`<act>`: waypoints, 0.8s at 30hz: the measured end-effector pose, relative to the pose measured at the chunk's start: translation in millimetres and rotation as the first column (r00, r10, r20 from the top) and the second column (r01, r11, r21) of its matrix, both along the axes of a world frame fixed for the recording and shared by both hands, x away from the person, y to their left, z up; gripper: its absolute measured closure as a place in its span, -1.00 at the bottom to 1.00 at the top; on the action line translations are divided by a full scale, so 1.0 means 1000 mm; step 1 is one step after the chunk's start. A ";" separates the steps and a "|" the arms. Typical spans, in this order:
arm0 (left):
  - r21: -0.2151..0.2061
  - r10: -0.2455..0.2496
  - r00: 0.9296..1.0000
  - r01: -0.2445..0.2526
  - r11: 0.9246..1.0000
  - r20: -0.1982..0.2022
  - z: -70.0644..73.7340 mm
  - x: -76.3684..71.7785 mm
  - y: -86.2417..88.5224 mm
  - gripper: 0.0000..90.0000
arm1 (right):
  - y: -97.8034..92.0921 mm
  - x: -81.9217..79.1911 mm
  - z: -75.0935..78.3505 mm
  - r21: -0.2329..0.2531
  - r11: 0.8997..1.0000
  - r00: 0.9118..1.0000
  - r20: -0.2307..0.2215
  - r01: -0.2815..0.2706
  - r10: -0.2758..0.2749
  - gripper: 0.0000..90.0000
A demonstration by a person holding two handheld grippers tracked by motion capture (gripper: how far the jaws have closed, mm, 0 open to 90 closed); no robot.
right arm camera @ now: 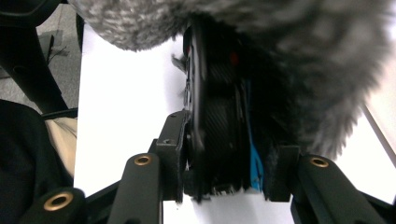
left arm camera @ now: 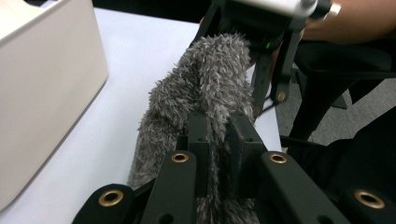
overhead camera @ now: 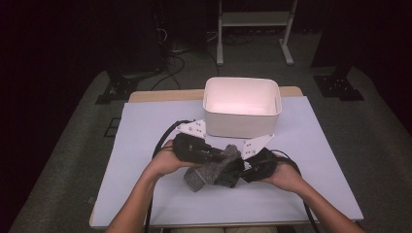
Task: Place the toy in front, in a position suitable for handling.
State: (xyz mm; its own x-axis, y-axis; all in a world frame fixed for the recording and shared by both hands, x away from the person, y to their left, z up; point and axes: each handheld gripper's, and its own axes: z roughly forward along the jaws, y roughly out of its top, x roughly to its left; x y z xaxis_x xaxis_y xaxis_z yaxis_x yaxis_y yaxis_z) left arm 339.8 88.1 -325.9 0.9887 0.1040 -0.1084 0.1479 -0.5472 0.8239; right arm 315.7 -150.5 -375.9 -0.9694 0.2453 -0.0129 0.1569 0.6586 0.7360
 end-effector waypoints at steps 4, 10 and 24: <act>0.034 -0.003 1.000 0.004 0.999 -0.016 -0.012 0.001 -0.006 0.81 | -0.010 -0.004 0.001 -0.003 1.000 1.000 0.007 0.001 -0.001 0.37; 0.050 -0.013 0.999 0.015 0.999 -0.043 -0.029 0.002 -0.019 0.80 | -0.024 -0.007 0.000 -0.019 1.000 1.000 0.008 -0.001 0.001 0.38; 0.183 -0.025 0.998 0.035 0.983 -0.057 -0.056 0.005 -0.045 0.80 | -0.066 -0.013 -0.012 -0.048 0.998 0.999 0.002 0.036 -0.036 0.39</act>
